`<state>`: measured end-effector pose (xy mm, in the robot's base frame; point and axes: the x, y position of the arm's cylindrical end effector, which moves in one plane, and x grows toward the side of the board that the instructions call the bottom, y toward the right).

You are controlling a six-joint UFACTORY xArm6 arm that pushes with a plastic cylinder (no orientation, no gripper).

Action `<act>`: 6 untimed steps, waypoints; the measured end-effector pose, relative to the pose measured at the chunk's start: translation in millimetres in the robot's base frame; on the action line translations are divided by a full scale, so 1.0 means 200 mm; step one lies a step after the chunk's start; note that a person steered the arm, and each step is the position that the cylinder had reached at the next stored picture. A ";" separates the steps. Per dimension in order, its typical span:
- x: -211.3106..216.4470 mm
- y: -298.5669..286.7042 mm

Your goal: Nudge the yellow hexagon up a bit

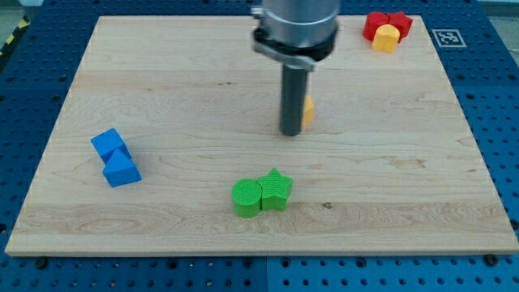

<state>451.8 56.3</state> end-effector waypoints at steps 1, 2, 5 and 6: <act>-0.06 0.14; -0.07 0.14; -0.03 -0.04; -0.10 0.21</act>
